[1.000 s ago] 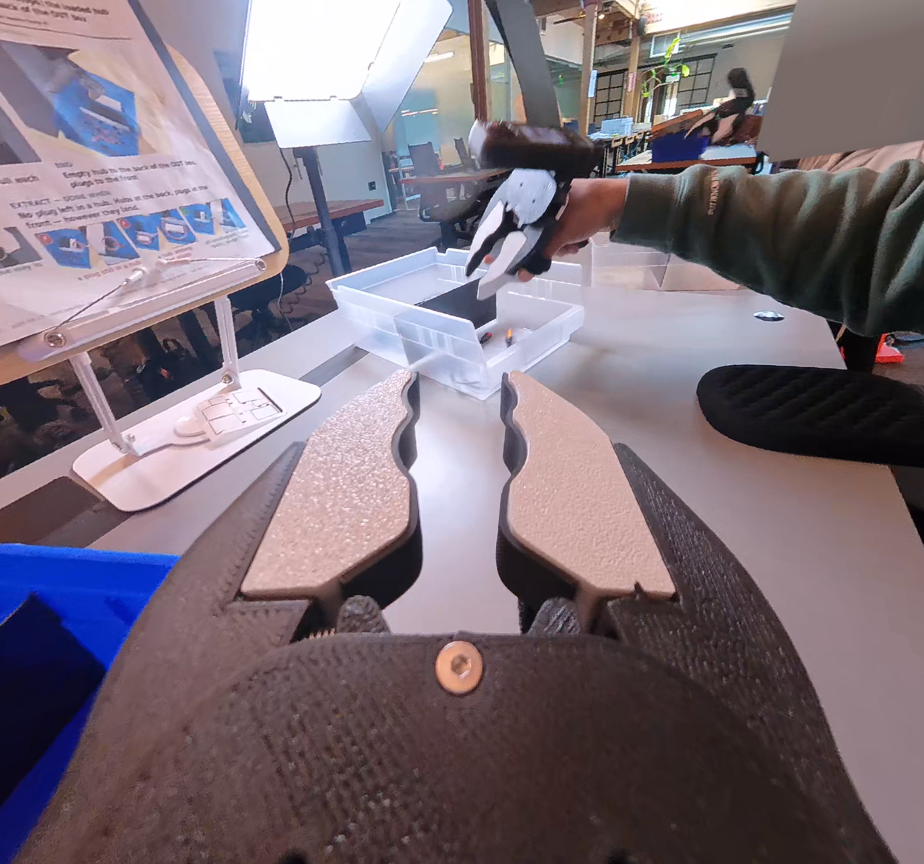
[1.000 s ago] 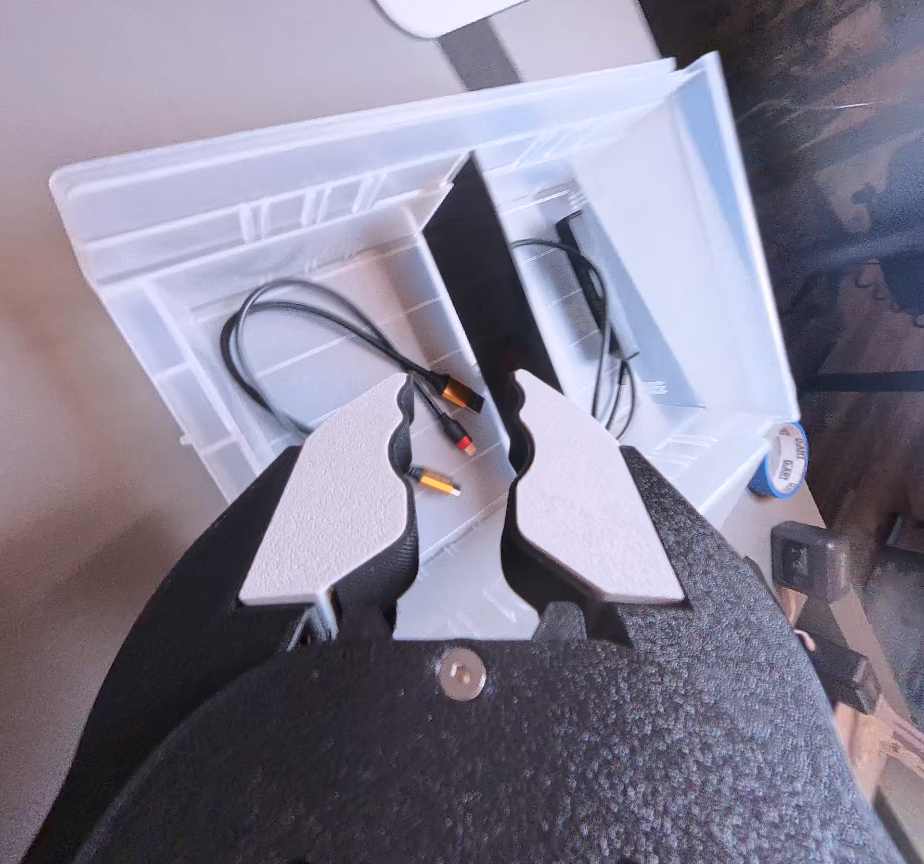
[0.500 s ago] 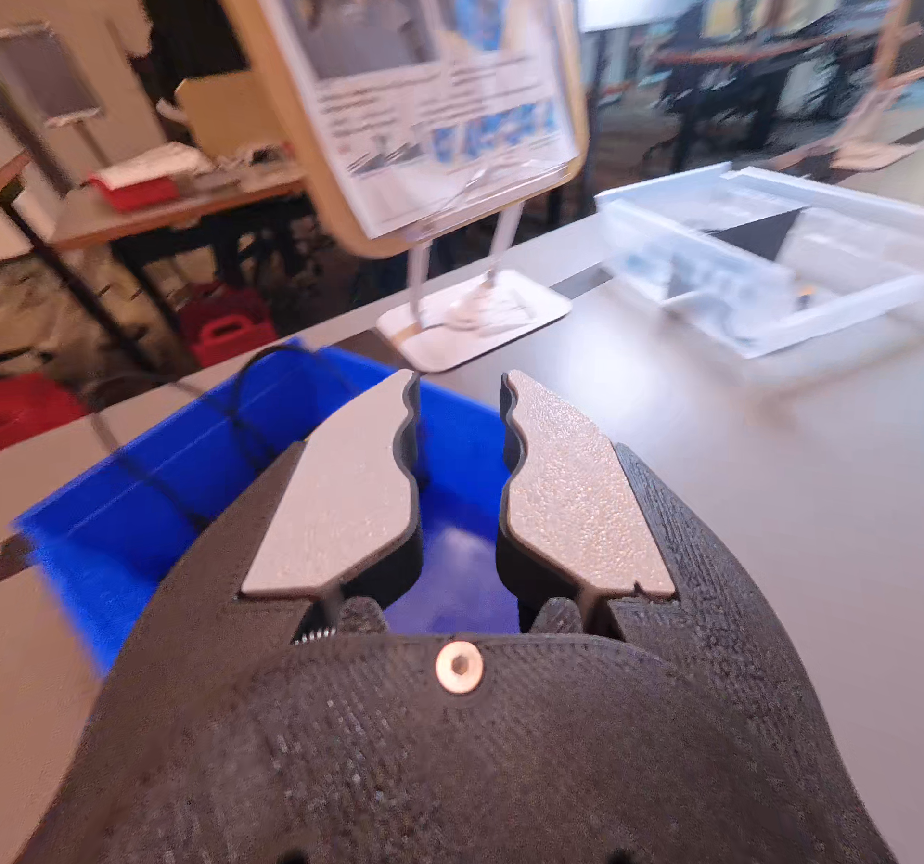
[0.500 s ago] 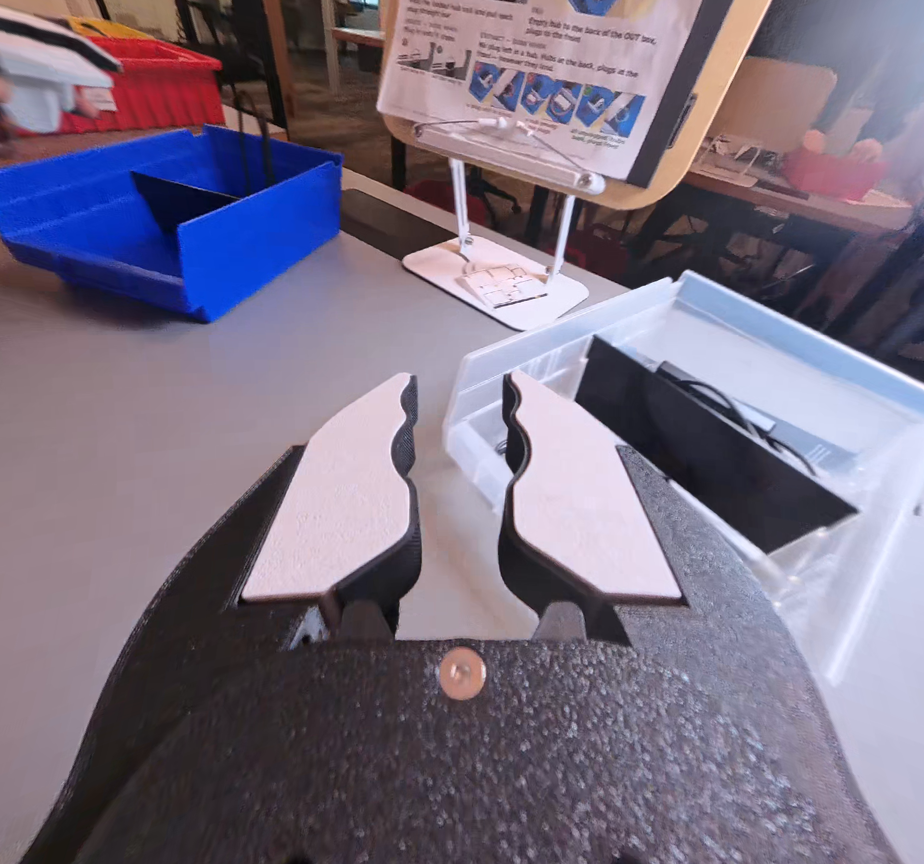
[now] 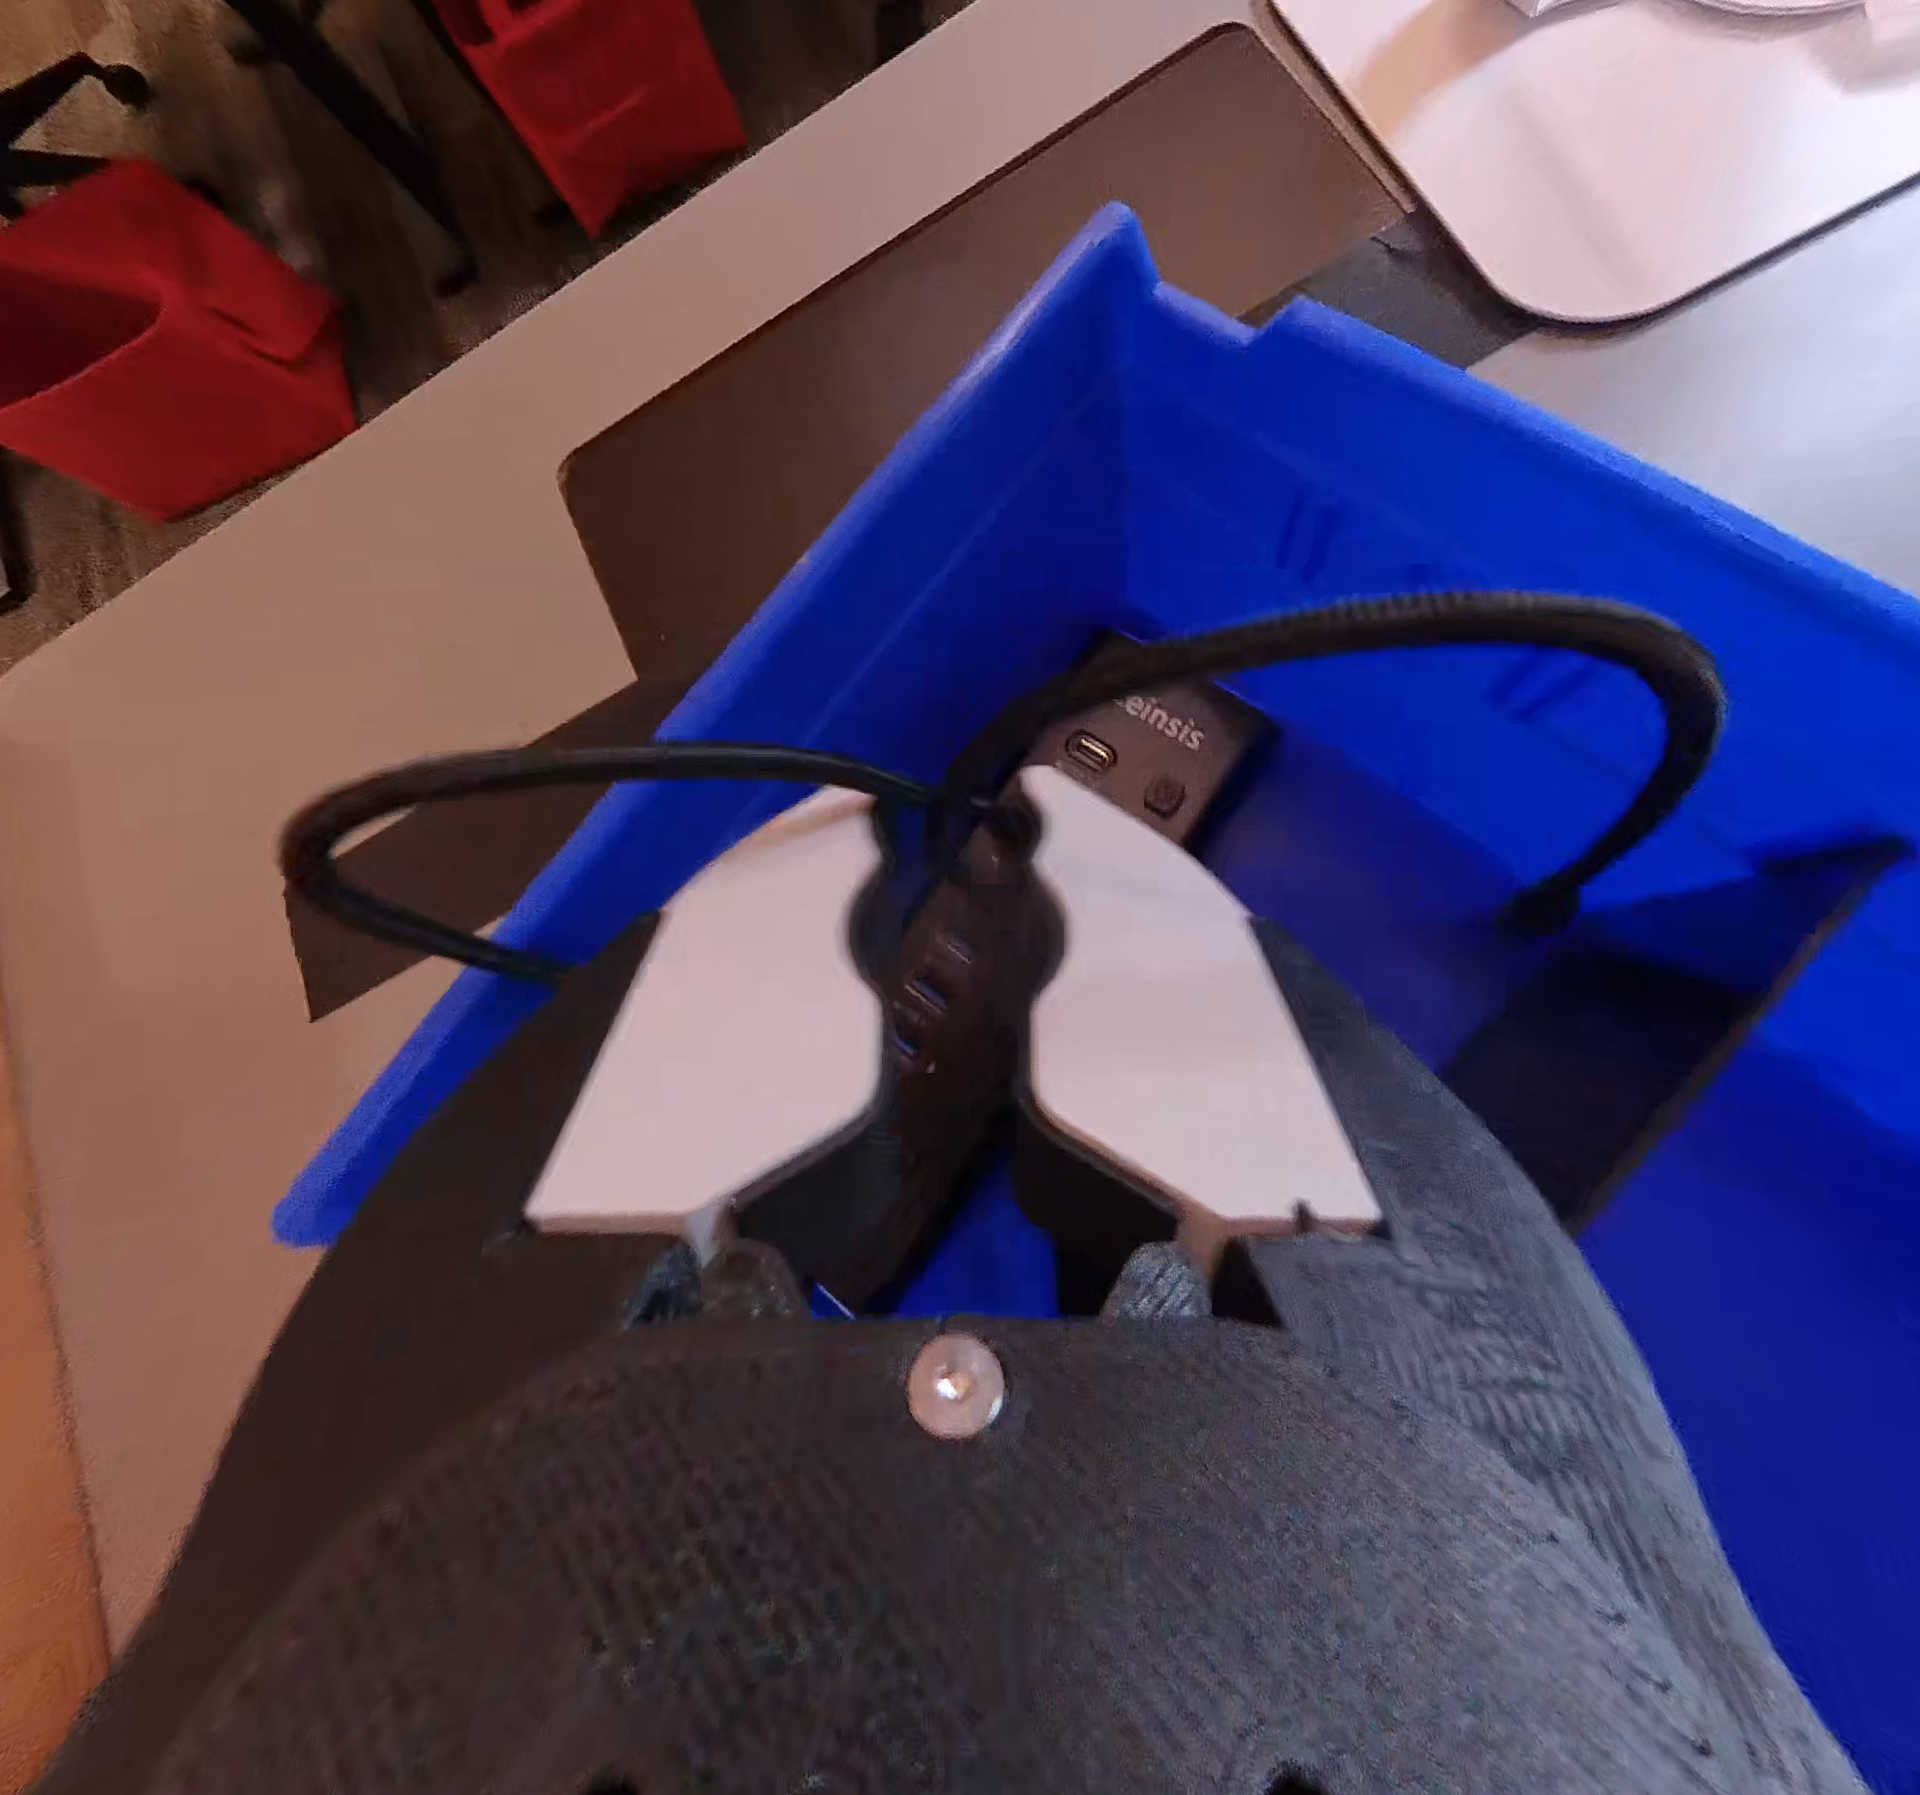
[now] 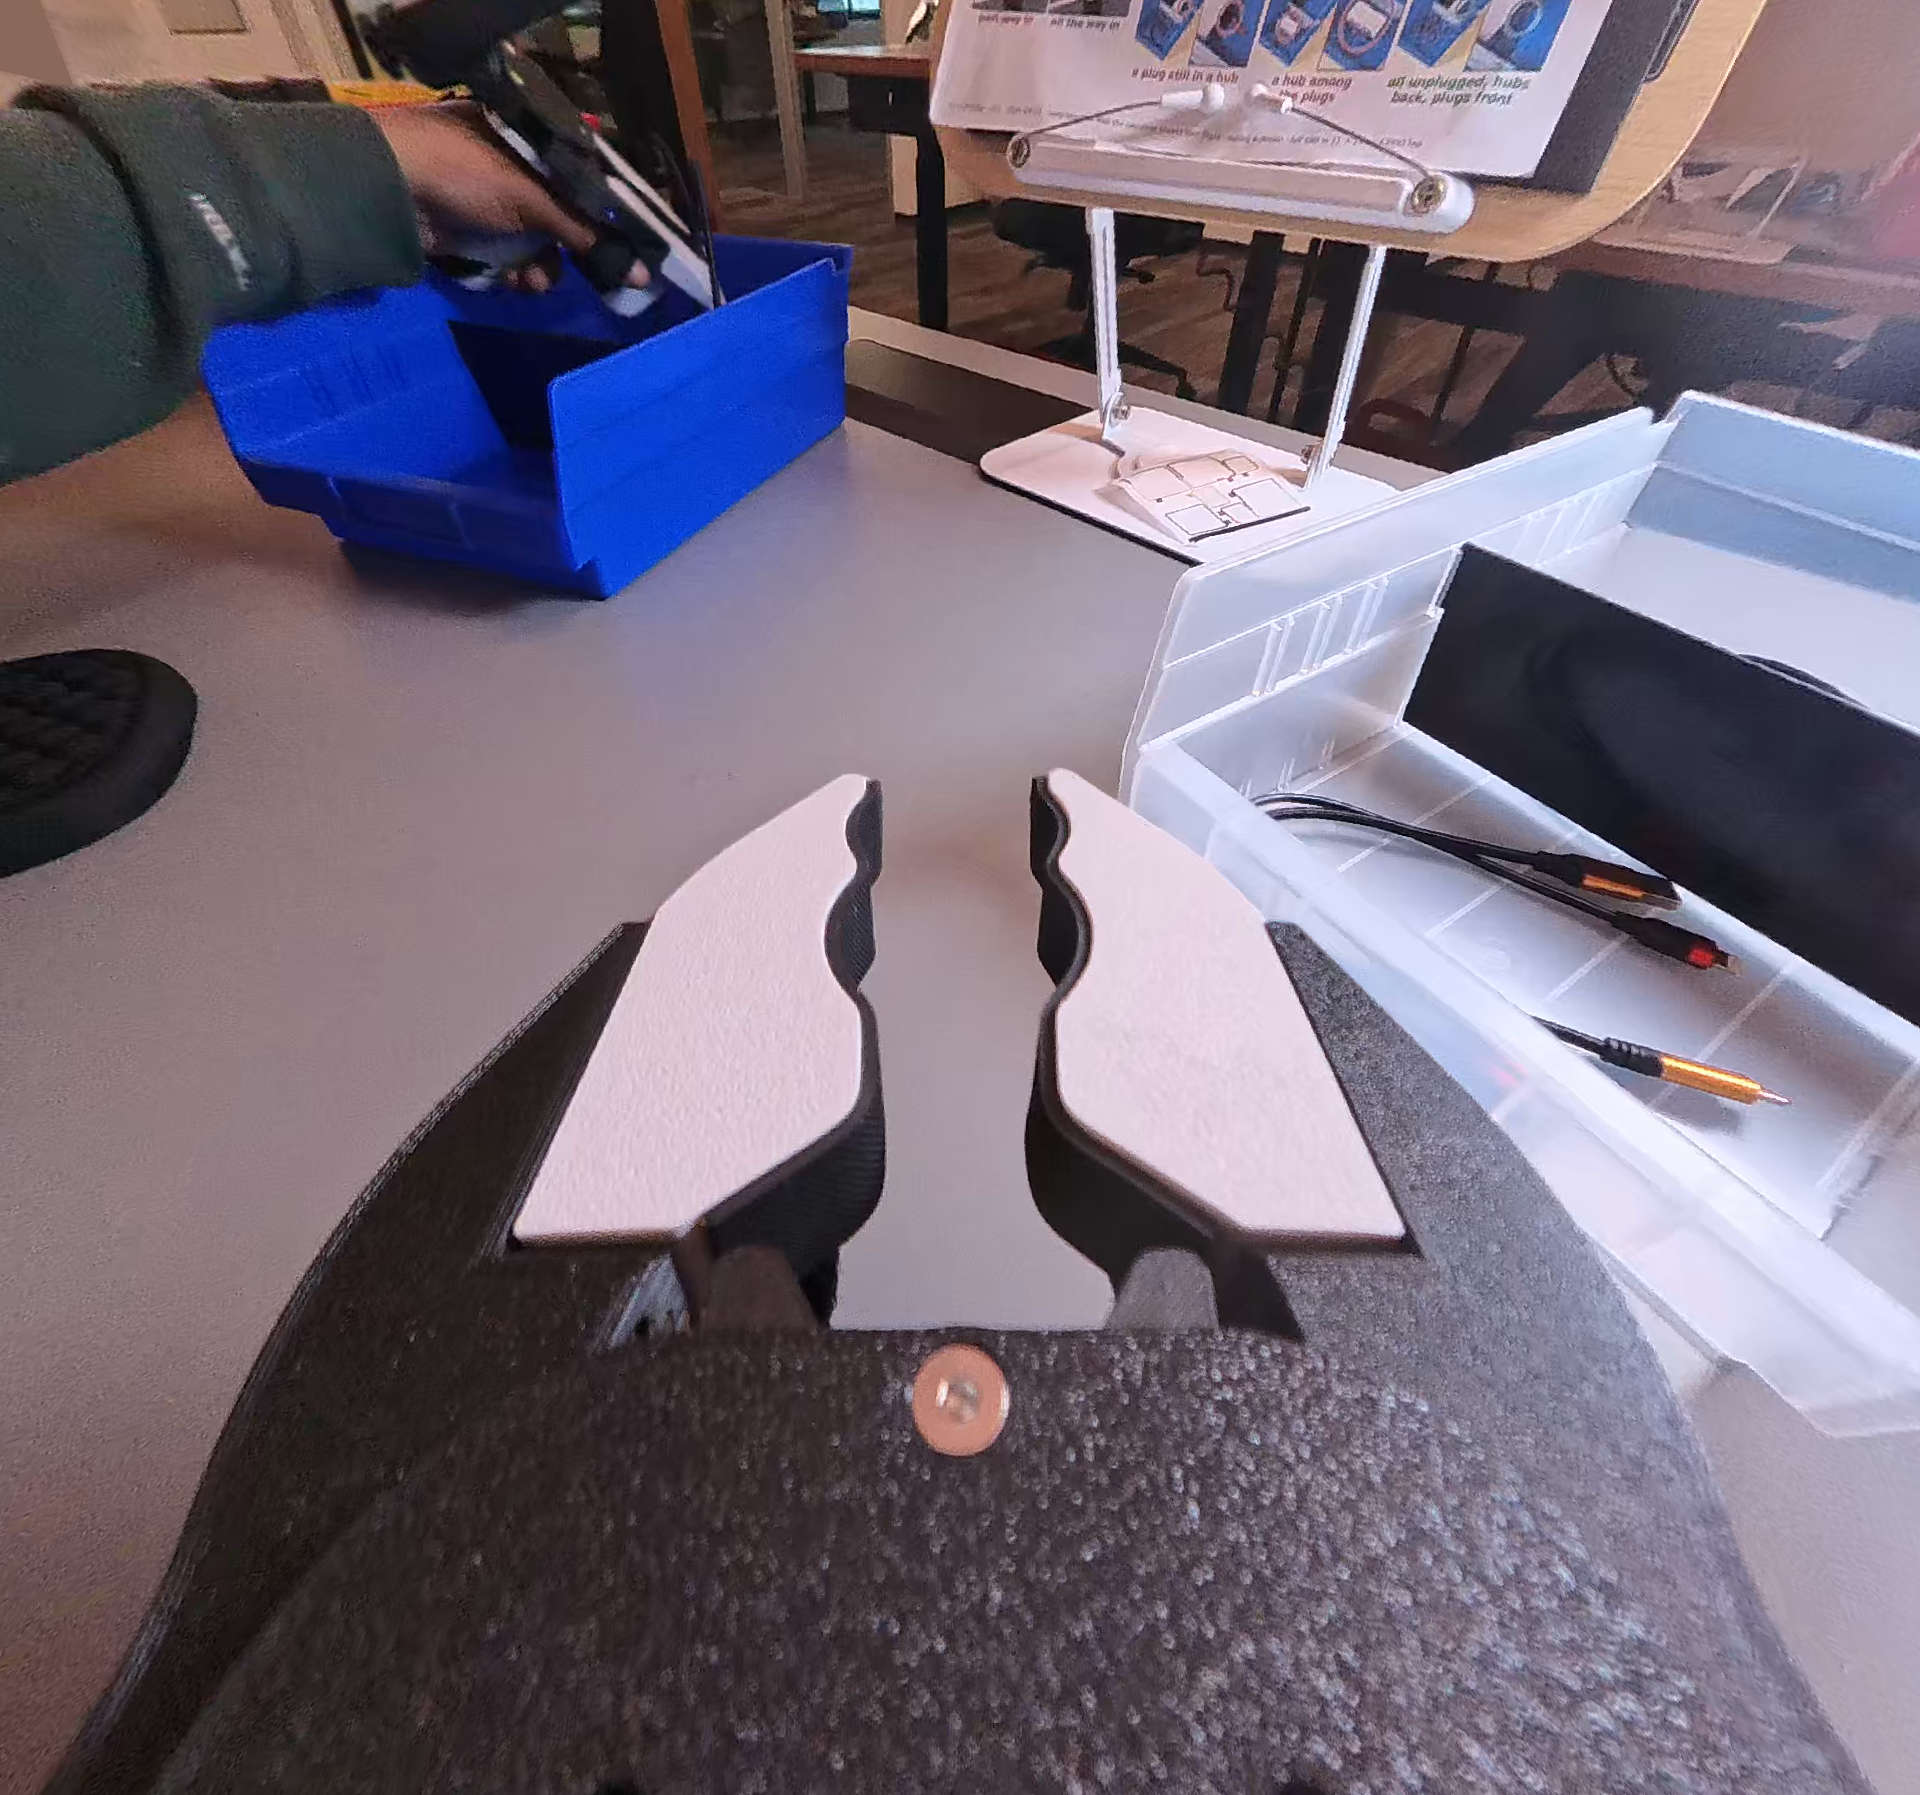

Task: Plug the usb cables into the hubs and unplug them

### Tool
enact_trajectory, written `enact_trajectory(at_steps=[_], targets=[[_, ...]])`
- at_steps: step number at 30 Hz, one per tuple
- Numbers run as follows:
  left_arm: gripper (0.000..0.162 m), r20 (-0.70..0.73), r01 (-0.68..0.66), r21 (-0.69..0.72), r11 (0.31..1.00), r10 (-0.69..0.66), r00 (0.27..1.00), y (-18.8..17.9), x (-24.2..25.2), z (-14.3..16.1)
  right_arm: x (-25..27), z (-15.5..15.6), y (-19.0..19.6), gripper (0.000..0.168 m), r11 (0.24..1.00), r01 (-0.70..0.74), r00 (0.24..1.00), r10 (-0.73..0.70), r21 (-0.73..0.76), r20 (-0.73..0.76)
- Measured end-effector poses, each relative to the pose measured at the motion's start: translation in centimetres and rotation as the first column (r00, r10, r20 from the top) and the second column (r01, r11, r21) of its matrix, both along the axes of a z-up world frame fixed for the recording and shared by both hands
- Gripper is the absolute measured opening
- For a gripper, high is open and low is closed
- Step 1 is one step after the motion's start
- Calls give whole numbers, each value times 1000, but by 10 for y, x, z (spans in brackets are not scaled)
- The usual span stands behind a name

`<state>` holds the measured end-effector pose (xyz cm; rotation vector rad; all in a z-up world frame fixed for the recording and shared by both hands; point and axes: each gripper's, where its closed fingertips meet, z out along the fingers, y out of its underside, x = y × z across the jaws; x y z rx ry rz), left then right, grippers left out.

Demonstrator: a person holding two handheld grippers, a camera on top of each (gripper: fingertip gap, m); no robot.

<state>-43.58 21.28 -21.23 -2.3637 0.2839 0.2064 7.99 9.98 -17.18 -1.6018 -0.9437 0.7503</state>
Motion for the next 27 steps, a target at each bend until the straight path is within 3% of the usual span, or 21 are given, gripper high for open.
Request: enact_trajectory(at_steps=[2, 5, 11, 15, 18, 22, 25, 27], targets=[[7, -11, 21, -16, 1000, -21, 1000, 4, 2, 1, 1, -2, -4, 28, 1000, -5, 1000, 5, 9, 23], [5, -20, 53, 17, 998, -53, 998, -2, 10, 21, 5, -6, -7, 27, 999, -12, 998, 9, 35, 65], [4, -26, 141, 256, 956, -139, 990, -31, 45, 127, -6, -5, -10, 26, 998, -68, 997, 68, 7, 30], [4, -49, 294, 414, 861, -301, 952, -64, 110, 209, -26, 11, -22, 26, 989, -149, 989, 149, 28, -9], [5, -69, 438, 502, 746, -470, 880, -94, 181, 250, -48, 28, -37, 28, 968, -250, 965, 251, 26, -71], [5, 5, 560, 591, 581, -697, 717, -134, 282, 263, -76, 54, -55, 45, 915, -403, 889, 388, -14, -242], [5, 98, 587, 641, 494, -812, 576, -161, 351, 246, -88, 79, -69, 74, 887, -462, 811, 427, 12, -399], [4, 161, 583, 665, 466, -852, 498, -176, 391, 227, -90, 94, -81, 84, 890, -444, 785, 442, 103, -434]])
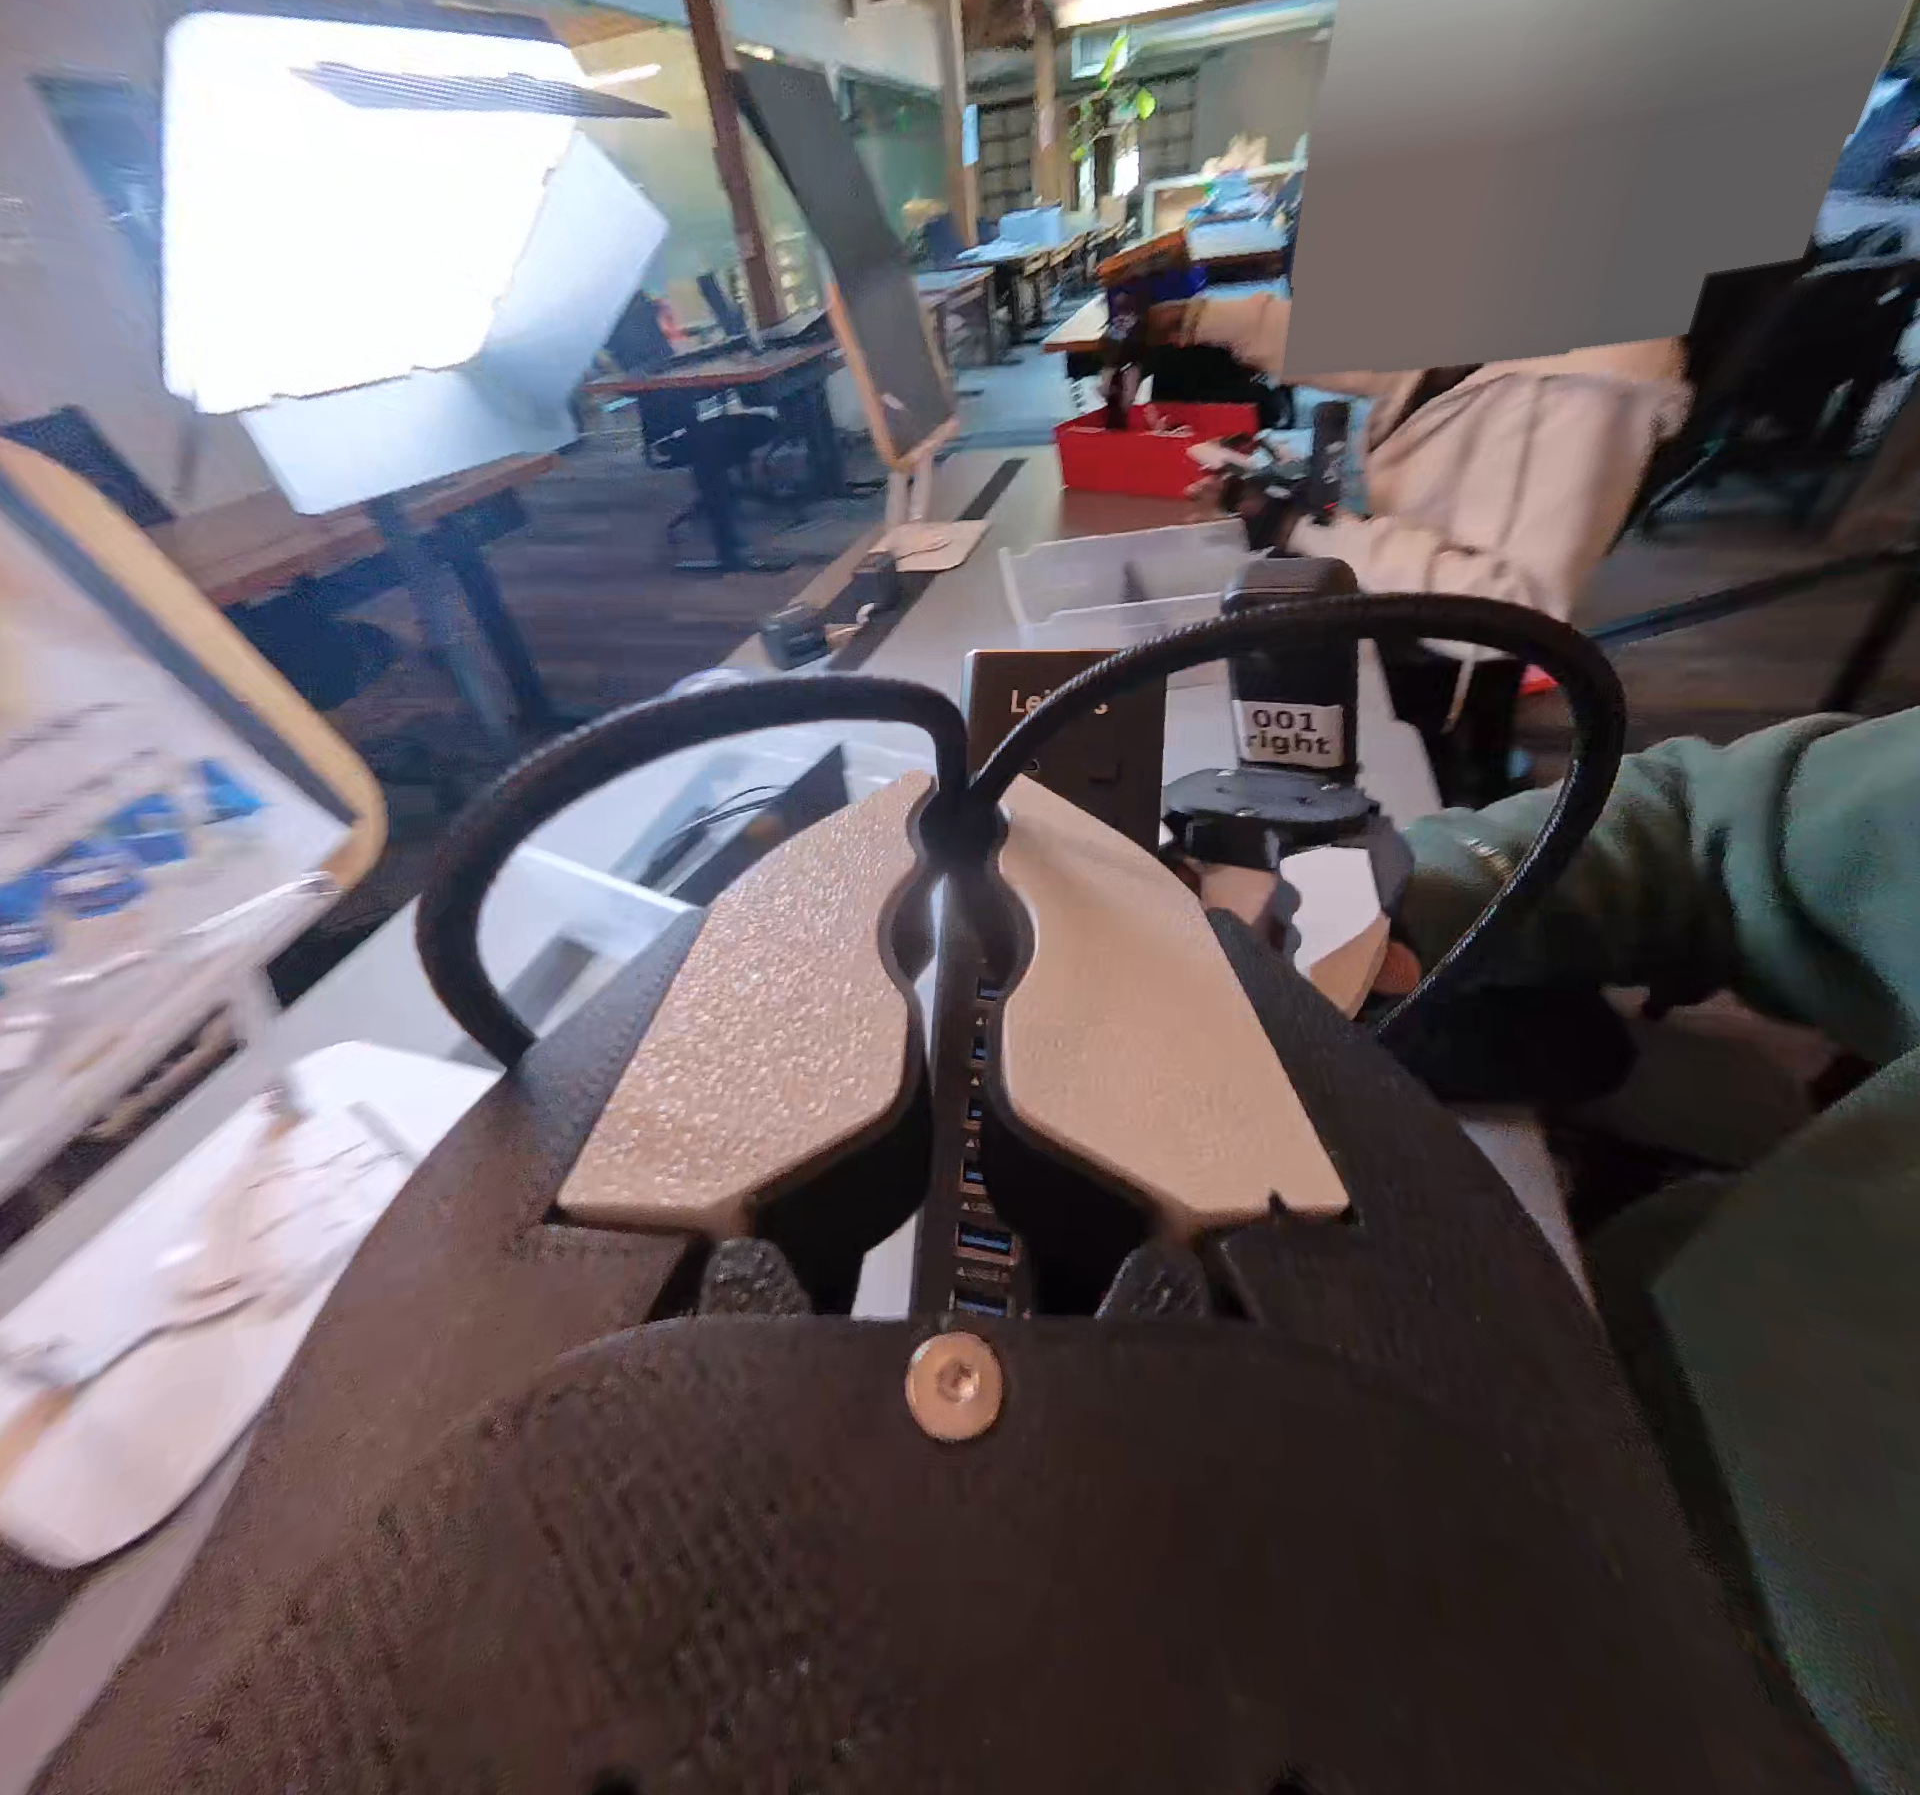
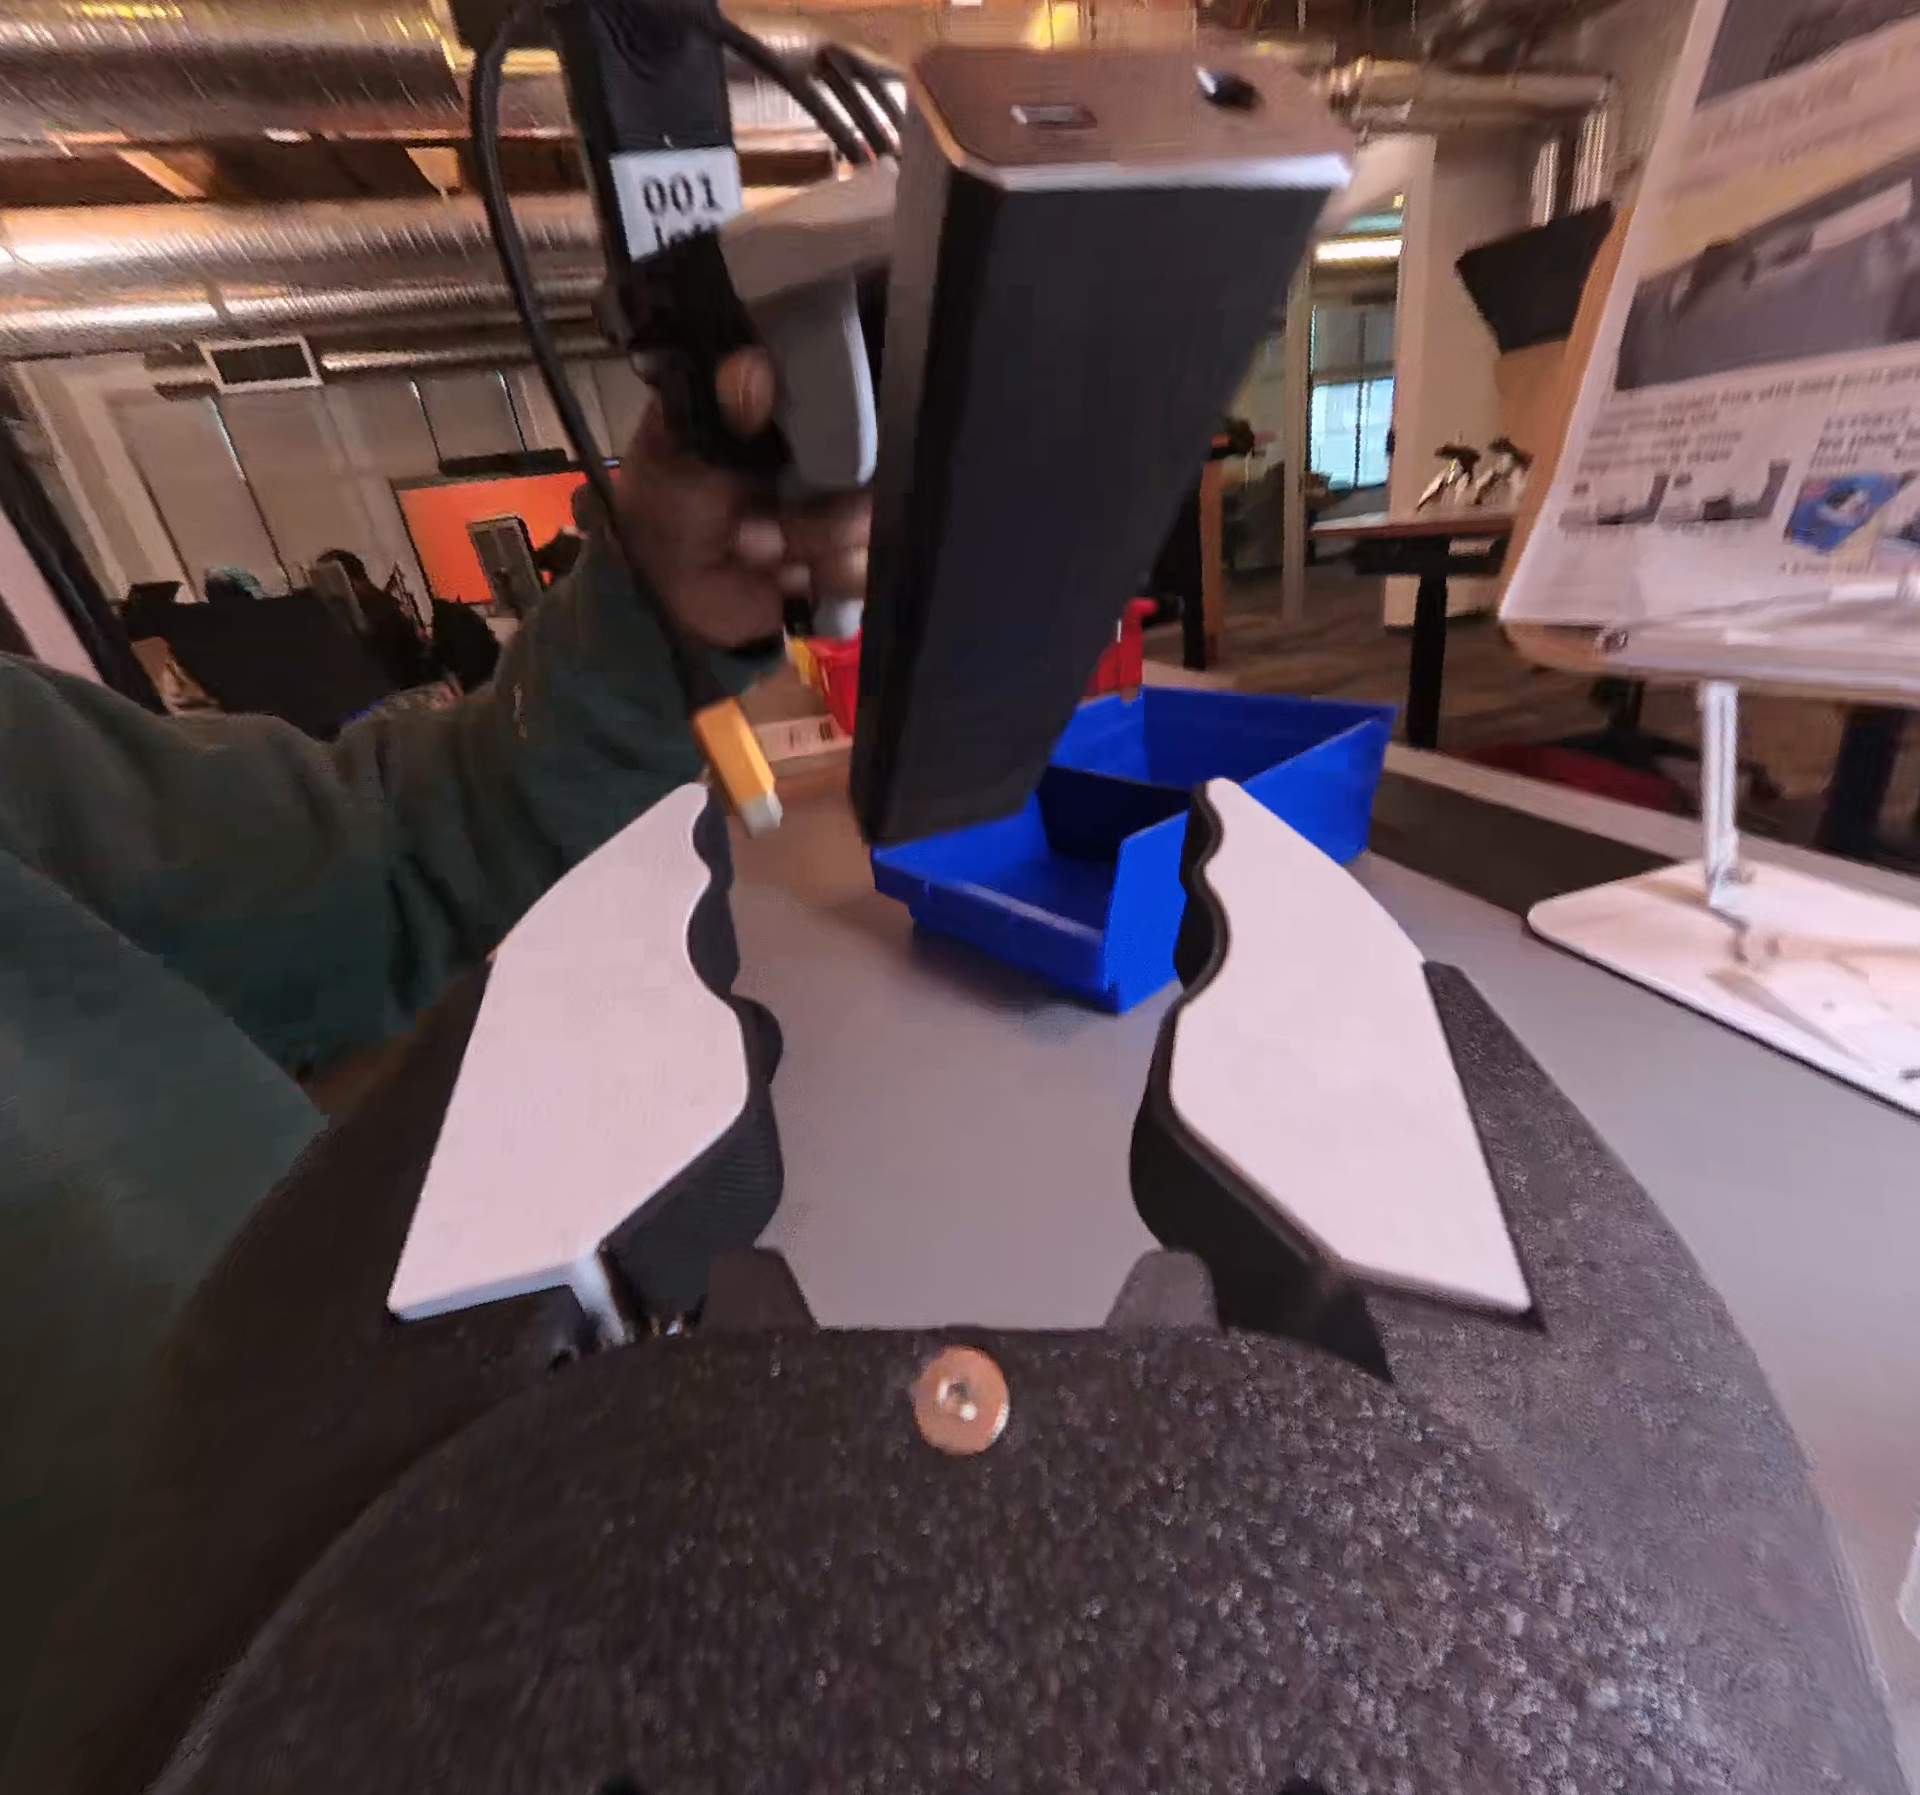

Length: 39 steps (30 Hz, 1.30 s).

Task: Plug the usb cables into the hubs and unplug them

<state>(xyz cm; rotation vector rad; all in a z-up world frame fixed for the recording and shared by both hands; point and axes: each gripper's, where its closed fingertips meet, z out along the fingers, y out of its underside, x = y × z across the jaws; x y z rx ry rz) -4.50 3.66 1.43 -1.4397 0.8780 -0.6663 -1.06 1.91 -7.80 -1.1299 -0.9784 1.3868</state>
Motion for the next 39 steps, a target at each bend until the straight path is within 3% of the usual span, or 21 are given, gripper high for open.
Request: enact_trajectory(at_steps=[3, 5, 7, 10, 12, 15, 17, 23, 25, 28, 29, 31, 35, 39], targets=[[4, 119, 139, -53, 989, -132, 984, -22, 43, -27, 1, 7, -9, 88, 993, 62, 998, -60, 99, -21], [5, 210, 232, -93, 968, -208, 955, -35, 56, -35, 6, 4, -11, 77, 999, -3, 999, 6, 53, -46], [5, 238, 275, -94, 957, -247, 939, -41, 60, -42, 12, 2, -15, 69, 993, -121, 988, 119, -15, -98], [4, 319, 357, -137, 924, -300, 899, -49, 60, -51, 9, -6, -28, 79, 968, -250, 962, 245, -29, -122], [5, 349, 386, -133, 913, -321, 880, -51, 58, -56, 4, -13, -39, 75, 940, -340, 936, 335, -36, -110], [4, 417, 436, -132, 890, -349, 839, -56, 53, -56, -2, -20, -49, 74, 933, -359, 932, 358, -14, -59], [4, 403, 416, -117, 902, -339, 850, -56, 47, -60, -3, -21, -47, 73, 943, -334, 942, 333, -19, -27], [11, 267, 301, -185, 936, -247, 932, -52, 16, -95, 5, -40, -22, 73, 974, -226, 967, 224, 7, 117], [16, 175, 193, -227, 955, -155, 972, -48, -11, -104, 9, -46, -11, 73, 982, -187, 970, 181, 23, 162], [17, 45, -132, -44, 990, 134, 990, -33, -72, -82, 12, -52, 1, 73, 989, -131, 965, 111, 73, 237], [16, 20, -182, 30, 983, 181, 983, -35, -82, -69, 11, -55, 3, 73, 989, -124, 960, 98, 86, 261], [19, -101, -188, 118, 975, 200, 975, -43, -73, -60, 4, -62, 5, 73, 989, -108, 949, 72, 103, 307], [25, -413, -54, 131, 990, 104, 905, -44, -10, -95, -13, -75, -8, 72, 981, -112, 927, 47, 156, 373], [27, -557, 77, -58, 995, -96, 825, -42, 28, -144, -19, -78, -19, 72, 969, -99, 919, 2, 226, 393]])
